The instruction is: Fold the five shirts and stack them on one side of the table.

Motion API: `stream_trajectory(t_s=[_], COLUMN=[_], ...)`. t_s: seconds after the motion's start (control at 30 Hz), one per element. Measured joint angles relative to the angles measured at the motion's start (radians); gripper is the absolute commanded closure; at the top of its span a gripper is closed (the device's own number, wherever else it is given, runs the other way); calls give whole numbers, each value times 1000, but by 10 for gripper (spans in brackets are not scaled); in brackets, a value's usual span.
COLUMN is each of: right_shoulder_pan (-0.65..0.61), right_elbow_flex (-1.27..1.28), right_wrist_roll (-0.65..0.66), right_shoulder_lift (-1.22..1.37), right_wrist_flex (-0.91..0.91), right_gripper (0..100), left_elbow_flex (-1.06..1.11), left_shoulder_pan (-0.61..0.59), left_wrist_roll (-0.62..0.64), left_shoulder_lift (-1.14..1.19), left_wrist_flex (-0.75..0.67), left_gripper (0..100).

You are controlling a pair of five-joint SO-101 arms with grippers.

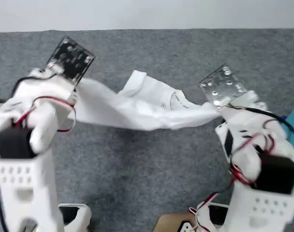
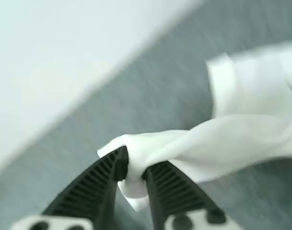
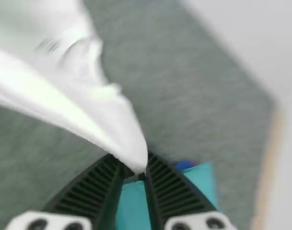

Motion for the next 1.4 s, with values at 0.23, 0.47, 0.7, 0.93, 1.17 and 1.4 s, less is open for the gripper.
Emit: stream_trajectory(t_s=[0.23, 0.47, 0.7, 0.93, 1.17, 1.4], right_shoulder_pan=[55, 100, 152, 155, 155, 155], right_elbow_flex=[-247, -394, -485, -554, -637, -687], right_wrist_roll=[-6, -6, 38, 112, 166, 206], right_shoulder_lift=[-8, -26, -26, -26, -28, -29], right_wrist_flex=[-103, -239, -391, -491, -499, -582], right_gripper=[987, 987, 987, 987, 987, 987], left_elbow_flex=[0, 0, -3, -6, -6, -6], left_shoulder_pan=[0, 0, 0, 0, 0, 0], left_wrist_roll=[0, -97, -245, -293, -301, -301], left_shoulder_lift=[-189, -282, -361, -416, -502, -618], left_wrist_flex=[-201, -310, -404, -493, -368, -115], left_gripper=[997, 997, 996, 996, 996, 996])
